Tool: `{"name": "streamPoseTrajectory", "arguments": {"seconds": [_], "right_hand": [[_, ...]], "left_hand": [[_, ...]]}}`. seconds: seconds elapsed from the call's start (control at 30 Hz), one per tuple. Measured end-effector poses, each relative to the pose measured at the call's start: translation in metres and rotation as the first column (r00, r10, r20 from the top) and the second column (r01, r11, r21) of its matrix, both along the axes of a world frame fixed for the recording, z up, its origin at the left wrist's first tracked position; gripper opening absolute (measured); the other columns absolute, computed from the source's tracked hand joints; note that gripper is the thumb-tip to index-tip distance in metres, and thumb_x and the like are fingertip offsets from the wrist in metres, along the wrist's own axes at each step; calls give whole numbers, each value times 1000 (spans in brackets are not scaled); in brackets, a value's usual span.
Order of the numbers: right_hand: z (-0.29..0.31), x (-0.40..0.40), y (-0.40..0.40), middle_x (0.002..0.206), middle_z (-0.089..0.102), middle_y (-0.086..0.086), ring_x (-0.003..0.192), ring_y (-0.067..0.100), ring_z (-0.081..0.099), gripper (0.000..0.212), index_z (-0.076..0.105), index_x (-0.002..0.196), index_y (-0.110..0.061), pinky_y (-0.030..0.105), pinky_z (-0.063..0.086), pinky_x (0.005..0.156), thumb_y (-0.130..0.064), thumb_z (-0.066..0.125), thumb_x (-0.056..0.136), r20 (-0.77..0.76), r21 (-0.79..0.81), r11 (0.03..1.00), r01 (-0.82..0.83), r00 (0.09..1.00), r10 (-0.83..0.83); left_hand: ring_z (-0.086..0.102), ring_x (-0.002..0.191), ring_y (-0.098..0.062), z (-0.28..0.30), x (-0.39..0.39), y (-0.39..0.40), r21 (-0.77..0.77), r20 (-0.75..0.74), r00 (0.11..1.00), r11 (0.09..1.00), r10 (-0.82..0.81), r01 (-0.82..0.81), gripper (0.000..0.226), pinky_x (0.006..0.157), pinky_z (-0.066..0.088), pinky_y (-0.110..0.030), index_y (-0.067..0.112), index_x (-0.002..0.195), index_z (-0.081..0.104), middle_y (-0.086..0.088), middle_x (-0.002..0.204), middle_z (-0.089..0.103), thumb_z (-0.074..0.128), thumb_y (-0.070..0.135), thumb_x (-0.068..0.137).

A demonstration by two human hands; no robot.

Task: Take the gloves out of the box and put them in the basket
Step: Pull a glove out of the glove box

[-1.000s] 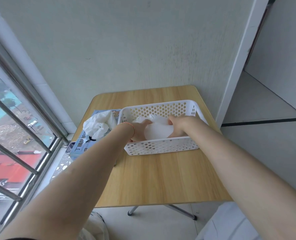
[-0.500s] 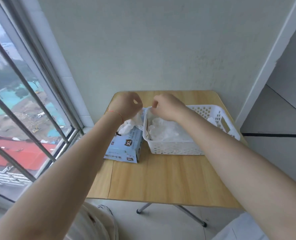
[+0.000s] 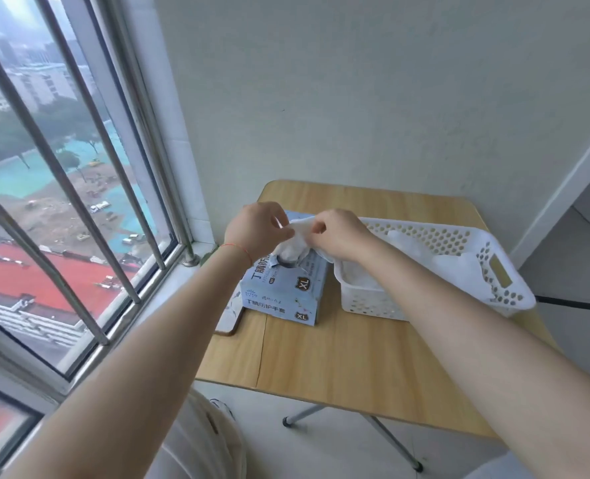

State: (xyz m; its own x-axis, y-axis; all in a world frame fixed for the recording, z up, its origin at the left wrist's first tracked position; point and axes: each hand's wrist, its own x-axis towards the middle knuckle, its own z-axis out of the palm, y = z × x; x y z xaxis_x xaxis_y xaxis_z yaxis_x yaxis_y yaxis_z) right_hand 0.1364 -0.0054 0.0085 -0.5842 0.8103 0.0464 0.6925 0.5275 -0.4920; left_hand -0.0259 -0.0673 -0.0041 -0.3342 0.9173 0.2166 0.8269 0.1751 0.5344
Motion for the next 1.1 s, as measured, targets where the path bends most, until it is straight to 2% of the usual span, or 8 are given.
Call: {"name": "streamPoseTrajectory", "arguments": {"seconds": [0.17,0.3,0.4,0.6,0.83,0.93,1.0,1.1], "right_hand": [[4,-1,-10,80,59,-6,72,14,55,24,65,89,-14,28,42,62,-36,72,82,-63,-90,994,-58,997,52],[3,-4,-5,85,65,-2,77,16,59,14,68,87,-13,29,48,70,-25,62,90,-136,38,999,23,991,-18],[8,0,-2,88,67,-2,83,15,60,20,70,89,-10,26,44,69,-25,57,95,-194,15,998,60,979,-56],[11,5,-2,74,62,-2,66,14,56,35,62,81,-7,30,45,69,-27,42,103,-315,-174,980,94,938,-146],[13,11,-7,80,60,1,65,13,55,25,62,95,-6,19,42,55,-23,44,98,-464,-351,928,123,838,-287],[19,9,-10,99,58,-3,86,13,59,25,59,112,-18,23,45,68,-29,59,90,-511,-259,963,71,836,-199],[26,7,-13,110,52,-3,93,11,55,41,55,122,-28,20,44,73,-27,68,83,-491,-141,990,-28,870,-45],[33,-1,-17,106,56,-7,88,4,52,32,61,113,-25,17,39,68,-27,71,83,-372,3,995,-98,924,92]], "left_hand": [[59,76,-9,0,-7,-5,23,55,998,1000,-19,18,17,64,46,-24,29,74,61,12,79,63,75,33,81],[62,81,-14,-4,-12,-8,21,57,998,1000,-16,14,12,70,50,-27,26,79,69,12,77,61,69,33,88],[63,83,-17,-3,-16,-10,48,51,999,999,6,-9,16,77,54,-33,21,89,75,7,83,64,64,32,92],[55,82,-19,6,-9,-10,117,105,994,992,40,-52,18,70,38,-26,16,90,64,2,85,60,53,27,98],[59,80,-22,13,-6,-13,162,332,943,983,24,-82,20,69,45,-30,11,85,62,3,77,63,52,24,97],[57,78,-15,25,-1,-11,227,319,948,971,-5,-71,20,67,43,-25,13,88,64,6,80,63,57,30,96],[58,76,-11,34,6,-11,266,308,949,964,-71,-15,20,68,44,-23,12,88,66,4,82,65,62,31,95],[54,67,-6,40,18,-11,289,347,925,956,-154,51,24,59,41,-14,9,86,67,6,77,63,67,33,92]]}}
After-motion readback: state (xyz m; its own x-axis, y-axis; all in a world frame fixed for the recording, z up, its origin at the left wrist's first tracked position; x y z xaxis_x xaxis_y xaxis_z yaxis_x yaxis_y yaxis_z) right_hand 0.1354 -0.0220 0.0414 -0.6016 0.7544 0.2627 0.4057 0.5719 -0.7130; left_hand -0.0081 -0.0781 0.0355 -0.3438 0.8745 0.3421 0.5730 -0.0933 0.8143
